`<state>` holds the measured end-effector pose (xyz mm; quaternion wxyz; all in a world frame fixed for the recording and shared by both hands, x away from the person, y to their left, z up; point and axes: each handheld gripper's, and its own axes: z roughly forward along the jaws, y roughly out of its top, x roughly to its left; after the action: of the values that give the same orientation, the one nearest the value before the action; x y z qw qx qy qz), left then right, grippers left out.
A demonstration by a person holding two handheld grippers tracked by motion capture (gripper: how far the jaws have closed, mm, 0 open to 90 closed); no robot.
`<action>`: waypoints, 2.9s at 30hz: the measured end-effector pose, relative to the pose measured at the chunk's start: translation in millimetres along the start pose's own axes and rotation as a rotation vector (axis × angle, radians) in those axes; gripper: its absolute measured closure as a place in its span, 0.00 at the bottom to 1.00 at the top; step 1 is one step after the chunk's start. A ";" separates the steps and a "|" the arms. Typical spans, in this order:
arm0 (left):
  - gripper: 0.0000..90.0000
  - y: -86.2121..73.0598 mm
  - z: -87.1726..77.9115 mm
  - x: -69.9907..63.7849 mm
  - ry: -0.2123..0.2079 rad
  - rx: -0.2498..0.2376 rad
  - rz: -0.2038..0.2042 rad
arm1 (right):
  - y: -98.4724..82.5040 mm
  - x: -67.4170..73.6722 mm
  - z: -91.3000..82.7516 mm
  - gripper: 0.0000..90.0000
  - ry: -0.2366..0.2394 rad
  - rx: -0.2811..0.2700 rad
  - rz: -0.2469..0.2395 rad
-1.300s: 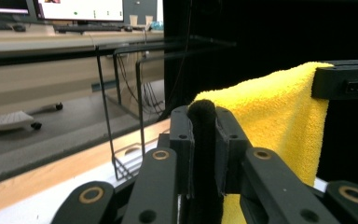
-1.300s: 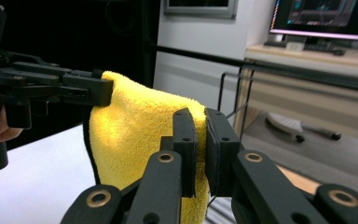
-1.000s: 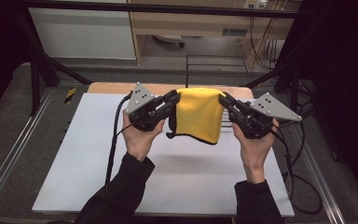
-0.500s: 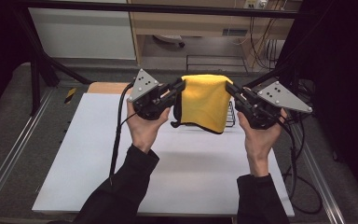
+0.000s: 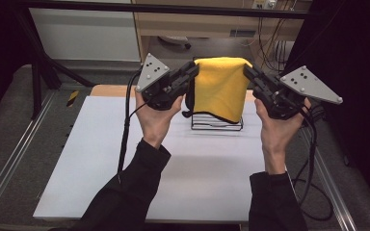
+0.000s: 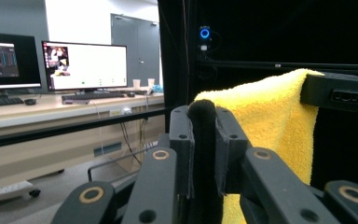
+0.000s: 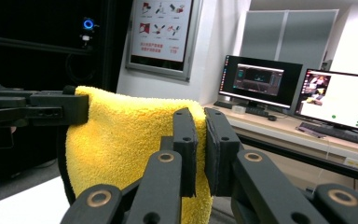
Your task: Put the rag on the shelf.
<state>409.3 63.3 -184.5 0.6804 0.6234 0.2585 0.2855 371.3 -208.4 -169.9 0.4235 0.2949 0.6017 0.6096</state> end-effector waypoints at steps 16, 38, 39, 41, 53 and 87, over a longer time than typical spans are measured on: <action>0.88 24.8 34.2 6.9 0.013 -0.013 0.001 | 21.7 -24.0 16.6 0.94 -0.044 -0.023 -0.011; 0.88 59.6 75.2 20.4 0.044 -0.023 0.020 | 41.9 -59.7 48.7 0.94 -0.072 -0.038 -0.002; 0.88 60.5 77.3 21.4 0.048 -0.025 0.019 | 42.7 -61.0 50.7 0.94 -0.071 -0.039 0.003; 0.88 61.3 81.0 23.7 0.055 -0.024 0.025 | 43.9 -63.3 55.1 0.94 -0.074 -0.036 -0.001; 0.88 65.5 103.7 39.9 0.075 -0.016 0.027 | 43.6 -79.7 80.8 0.94 -0.079 -0.028 0.007; 0.88 1.3 129.4 66.7 0.090 0.101 0.058 | -14.6 -103.8 121.5 0.94 -0.049 0.116 -0.005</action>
<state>547.7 20.1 -171.4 0.6272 0.6507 0.2848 0.3194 527.7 -241.2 -156.3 0.4218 0.3322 0.6262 0.5653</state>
